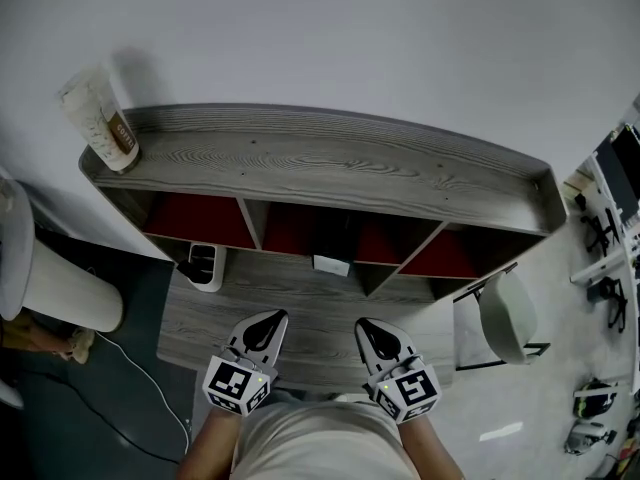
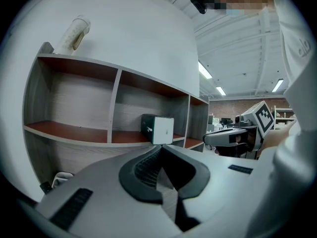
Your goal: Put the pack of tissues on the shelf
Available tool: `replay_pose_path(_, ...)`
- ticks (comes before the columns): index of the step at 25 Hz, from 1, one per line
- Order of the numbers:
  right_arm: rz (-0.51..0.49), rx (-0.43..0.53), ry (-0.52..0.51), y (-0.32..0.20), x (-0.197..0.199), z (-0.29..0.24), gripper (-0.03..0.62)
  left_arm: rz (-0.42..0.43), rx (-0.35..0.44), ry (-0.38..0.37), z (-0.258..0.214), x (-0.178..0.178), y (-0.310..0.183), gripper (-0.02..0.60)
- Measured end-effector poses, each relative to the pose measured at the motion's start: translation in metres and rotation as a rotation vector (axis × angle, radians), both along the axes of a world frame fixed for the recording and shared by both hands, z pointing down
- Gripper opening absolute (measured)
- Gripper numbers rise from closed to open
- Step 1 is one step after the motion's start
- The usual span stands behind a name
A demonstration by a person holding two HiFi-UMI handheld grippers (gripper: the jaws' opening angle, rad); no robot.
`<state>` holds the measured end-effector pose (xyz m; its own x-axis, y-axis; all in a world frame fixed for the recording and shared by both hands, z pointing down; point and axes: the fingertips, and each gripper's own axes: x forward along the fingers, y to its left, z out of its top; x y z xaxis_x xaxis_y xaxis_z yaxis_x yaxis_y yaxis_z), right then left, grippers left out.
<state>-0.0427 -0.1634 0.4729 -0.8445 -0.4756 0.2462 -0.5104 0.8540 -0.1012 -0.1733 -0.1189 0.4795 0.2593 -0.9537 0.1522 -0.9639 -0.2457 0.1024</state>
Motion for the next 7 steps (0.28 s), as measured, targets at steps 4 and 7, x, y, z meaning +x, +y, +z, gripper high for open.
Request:
replay_pose_path(4,0.007,0.001,-0.002,-0.001,0.0017,-0.0011,0.037,0.004,-0.006,0.002,0.0011,0.0015,-0.0019,0.015)
replay_pose_path(7,0.005,0.003,-0.003,-0.0011,0.0013,-0.0021,0.037,0.0,-0.006,0.001,0.0015,0.0003,-0.003,0.015)
